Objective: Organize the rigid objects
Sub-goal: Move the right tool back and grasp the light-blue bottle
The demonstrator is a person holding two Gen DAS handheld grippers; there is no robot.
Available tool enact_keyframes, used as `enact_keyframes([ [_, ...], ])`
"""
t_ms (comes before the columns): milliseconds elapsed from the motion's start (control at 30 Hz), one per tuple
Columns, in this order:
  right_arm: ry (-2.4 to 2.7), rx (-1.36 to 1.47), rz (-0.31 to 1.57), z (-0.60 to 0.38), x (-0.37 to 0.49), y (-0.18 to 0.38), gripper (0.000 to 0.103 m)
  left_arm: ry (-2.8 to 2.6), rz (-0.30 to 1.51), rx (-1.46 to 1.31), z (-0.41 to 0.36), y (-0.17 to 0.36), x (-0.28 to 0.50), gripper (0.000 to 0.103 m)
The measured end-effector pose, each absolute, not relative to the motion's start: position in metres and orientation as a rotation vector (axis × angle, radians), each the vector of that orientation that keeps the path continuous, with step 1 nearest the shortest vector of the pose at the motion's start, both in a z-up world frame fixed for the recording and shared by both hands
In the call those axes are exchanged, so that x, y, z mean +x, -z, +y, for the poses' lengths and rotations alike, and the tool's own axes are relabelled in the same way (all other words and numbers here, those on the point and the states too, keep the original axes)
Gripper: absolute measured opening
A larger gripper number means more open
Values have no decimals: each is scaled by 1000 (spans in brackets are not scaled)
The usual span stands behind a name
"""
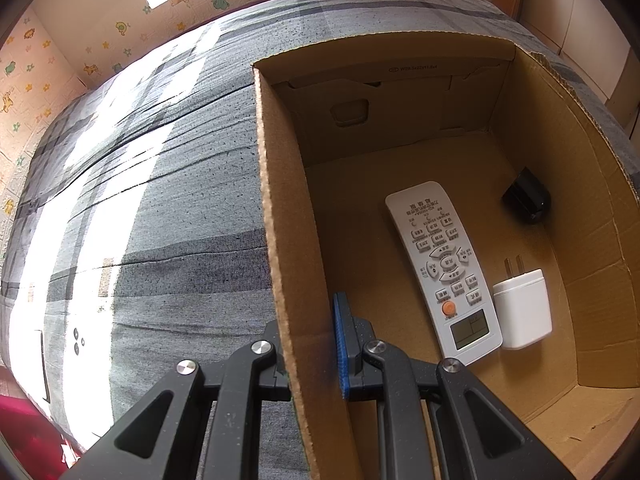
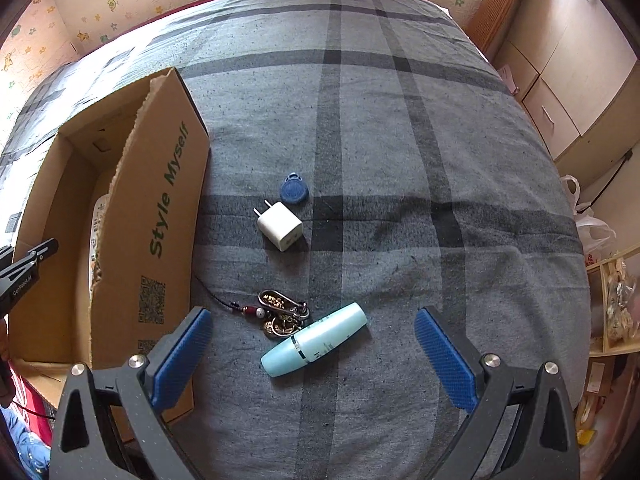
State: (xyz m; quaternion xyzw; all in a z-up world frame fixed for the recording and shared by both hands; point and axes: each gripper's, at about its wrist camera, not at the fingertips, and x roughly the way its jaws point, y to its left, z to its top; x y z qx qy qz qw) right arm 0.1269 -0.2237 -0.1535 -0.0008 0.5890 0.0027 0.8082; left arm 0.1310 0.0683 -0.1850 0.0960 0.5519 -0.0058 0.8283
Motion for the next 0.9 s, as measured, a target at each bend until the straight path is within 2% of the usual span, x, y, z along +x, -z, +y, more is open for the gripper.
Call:
enact_keyframes([
  [900,-313,-253,1368,-216,129,215,103,8,1179,218,63,186,133,15],
])
